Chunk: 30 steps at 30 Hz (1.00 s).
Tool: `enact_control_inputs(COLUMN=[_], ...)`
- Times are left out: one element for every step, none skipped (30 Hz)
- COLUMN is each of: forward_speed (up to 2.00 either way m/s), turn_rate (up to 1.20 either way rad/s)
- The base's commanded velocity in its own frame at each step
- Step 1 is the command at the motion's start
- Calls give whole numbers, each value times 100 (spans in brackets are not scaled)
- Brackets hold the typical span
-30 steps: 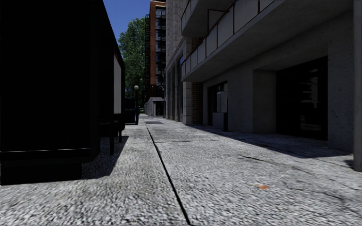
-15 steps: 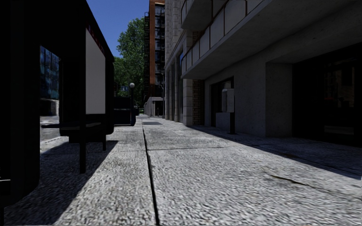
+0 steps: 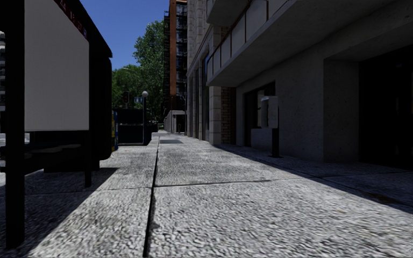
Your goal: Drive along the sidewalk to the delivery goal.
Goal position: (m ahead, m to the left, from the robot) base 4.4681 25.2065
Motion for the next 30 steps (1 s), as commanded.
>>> enact_control_inputs(forward_speed=[199,199,199,199,199,199,199,199,199,199,199,199,199,199,199,199,199,199,199,199,199,199,199,199,199,199,199,199,199,199], turn_rate=[0,0,0,0,0,0,7,49,49,68,72,73,74,74,73,26,12,1,0,0,0,0,0,0,0,0,0,0,0,0])
